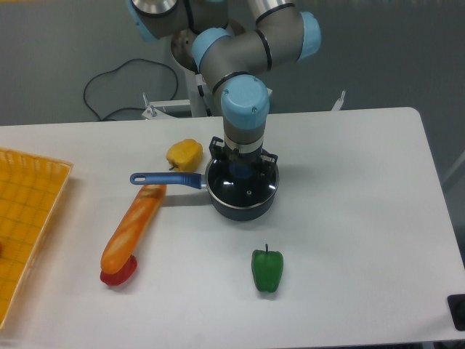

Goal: Open the lid
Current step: 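Close the gripper on the blue knob and adjust the grip, then lift the glass lid off the saucepan and carry it aside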

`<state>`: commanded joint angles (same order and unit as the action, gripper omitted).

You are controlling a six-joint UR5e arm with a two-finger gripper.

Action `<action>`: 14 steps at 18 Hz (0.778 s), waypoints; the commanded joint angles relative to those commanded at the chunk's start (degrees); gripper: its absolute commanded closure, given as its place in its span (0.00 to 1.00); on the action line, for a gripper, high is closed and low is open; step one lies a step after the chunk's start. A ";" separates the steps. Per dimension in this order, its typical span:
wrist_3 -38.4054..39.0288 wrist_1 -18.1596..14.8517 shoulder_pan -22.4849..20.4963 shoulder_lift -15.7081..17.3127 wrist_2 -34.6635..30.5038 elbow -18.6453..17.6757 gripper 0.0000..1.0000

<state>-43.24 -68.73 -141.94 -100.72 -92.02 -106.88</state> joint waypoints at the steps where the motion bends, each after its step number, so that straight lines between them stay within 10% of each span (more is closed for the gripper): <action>1: -0.09 -0.26 0.00 0.00 0.00 0.00 0.43; 14: -4.56 -6.15 0.70 -0.62 0.26 9.57 0.47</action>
<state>-47.80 -74.88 -141.24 -101.34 -91.76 -97.30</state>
